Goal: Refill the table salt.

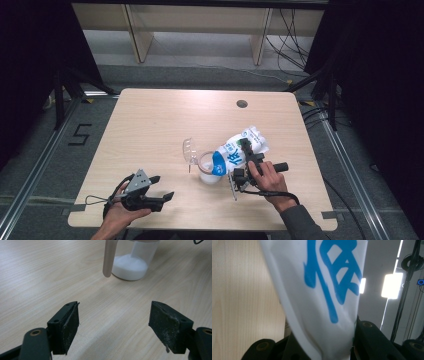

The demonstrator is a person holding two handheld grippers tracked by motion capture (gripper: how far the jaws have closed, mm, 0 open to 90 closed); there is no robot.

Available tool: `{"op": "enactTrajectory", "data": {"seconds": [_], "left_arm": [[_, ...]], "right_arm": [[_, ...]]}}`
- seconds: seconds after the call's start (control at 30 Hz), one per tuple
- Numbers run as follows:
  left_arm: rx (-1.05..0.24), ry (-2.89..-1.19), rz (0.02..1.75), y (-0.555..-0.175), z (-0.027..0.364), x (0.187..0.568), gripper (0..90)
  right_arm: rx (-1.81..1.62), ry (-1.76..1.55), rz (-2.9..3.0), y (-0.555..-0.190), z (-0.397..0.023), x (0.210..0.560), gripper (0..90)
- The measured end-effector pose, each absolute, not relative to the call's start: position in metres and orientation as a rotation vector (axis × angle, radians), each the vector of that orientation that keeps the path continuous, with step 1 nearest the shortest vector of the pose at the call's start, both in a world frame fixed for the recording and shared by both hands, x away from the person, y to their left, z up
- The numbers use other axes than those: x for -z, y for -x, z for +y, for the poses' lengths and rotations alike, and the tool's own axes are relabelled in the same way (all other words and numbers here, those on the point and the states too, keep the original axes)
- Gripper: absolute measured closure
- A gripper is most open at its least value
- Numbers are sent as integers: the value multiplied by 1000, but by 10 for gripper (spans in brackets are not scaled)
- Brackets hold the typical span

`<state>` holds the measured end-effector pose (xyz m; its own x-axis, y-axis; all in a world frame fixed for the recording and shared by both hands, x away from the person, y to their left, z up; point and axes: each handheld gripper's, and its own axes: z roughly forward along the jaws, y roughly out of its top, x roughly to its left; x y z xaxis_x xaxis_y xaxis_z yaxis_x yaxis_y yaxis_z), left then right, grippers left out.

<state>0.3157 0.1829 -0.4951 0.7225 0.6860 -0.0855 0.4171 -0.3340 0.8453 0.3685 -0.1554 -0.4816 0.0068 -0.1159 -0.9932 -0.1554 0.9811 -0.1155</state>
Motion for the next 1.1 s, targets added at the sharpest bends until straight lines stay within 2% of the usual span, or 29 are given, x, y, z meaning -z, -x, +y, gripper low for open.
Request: {"op": "enactTrajectory", "data": {"seconds": [1.1], "left_arm": [[-361, -1969, 842, -315, 183, 495, 239]], "right_arm": [[-59, 196, 1563, -368, -156, 483, 766]]}}
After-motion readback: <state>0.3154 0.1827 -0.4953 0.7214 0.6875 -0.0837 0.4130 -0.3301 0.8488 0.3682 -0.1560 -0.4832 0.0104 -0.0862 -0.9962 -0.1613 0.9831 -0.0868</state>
